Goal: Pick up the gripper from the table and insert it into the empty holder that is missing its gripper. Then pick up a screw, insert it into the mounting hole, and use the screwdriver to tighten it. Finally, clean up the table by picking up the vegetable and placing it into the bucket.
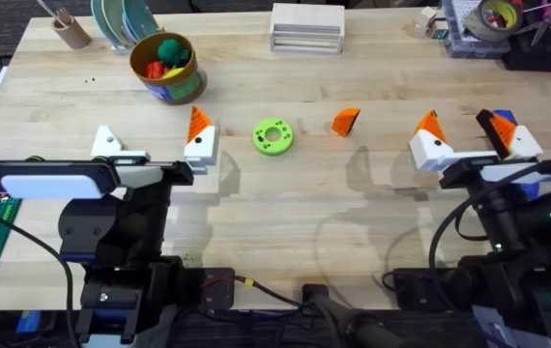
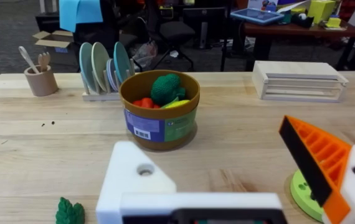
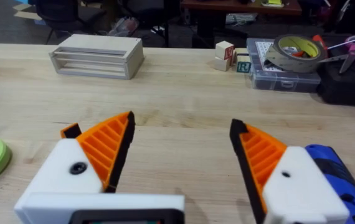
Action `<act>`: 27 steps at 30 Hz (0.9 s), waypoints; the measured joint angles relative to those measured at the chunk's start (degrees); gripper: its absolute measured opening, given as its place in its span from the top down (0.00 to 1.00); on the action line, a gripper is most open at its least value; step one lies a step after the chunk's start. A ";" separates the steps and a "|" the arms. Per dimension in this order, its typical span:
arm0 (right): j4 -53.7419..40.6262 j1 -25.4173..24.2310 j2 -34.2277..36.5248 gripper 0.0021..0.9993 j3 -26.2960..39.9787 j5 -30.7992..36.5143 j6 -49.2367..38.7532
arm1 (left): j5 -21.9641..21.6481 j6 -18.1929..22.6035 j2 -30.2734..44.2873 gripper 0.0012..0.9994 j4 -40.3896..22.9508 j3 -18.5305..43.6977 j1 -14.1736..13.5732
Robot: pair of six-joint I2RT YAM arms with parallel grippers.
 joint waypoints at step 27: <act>-2.18 0.00 0.14 0.01 3.29 0.24 2.78 | -7.92 -4.24 1.62 0.01 -13.45 8.85 0.00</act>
